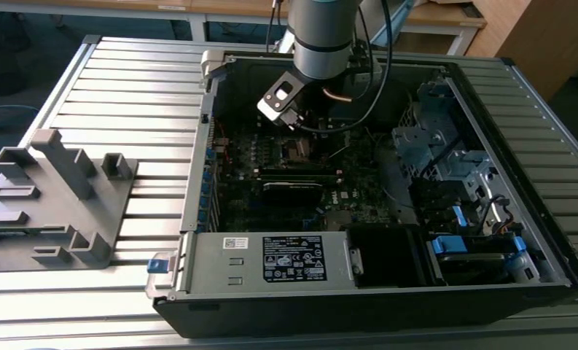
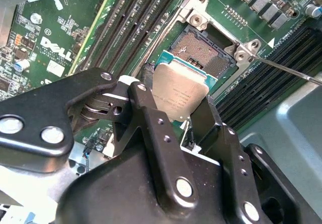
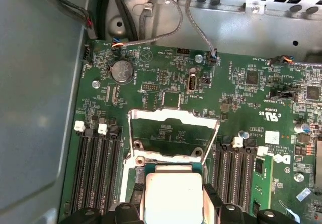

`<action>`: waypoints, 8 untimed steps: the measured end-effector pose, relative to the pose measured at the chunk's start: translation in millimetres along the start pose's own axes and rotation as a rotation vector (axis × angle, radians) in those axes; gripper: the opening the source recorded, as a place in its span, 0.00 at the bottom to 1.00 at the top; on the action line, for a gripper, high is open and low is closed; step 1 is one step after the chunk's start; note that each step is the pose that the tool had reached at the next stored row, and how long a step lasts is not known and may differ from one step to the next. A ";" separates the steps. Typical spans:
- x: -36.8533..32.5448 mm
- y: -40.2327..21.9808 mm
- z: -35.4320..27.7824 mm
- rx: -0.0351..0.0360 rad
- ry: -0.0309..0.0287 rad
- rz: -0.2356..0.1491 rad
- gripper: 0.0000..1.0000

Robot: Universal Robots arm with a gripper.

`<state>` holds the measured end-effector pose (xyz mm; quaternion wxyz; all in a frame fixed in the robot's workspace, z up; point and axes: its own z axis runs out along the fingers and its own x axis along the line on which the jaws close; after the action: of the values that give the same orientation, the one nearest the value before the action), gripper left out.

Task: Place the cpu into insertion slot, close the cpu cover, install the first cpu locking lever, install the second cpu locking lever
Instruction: 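Place the cpu into insertion slot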

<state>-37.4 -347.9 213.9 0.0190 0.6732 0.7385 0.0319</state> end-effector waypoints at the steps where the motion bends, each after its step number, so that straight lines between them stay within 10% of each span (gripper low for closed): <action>1: 0.0 0.0 0.1 -0.0002 -0.0008 0.010 0.54; 8: 0.0 0.0 0.4 -0.0008 -0.0040 0.055 0.54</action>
<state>-37.4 -347.9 213.5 0.0199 0.6931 0.7198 0.0313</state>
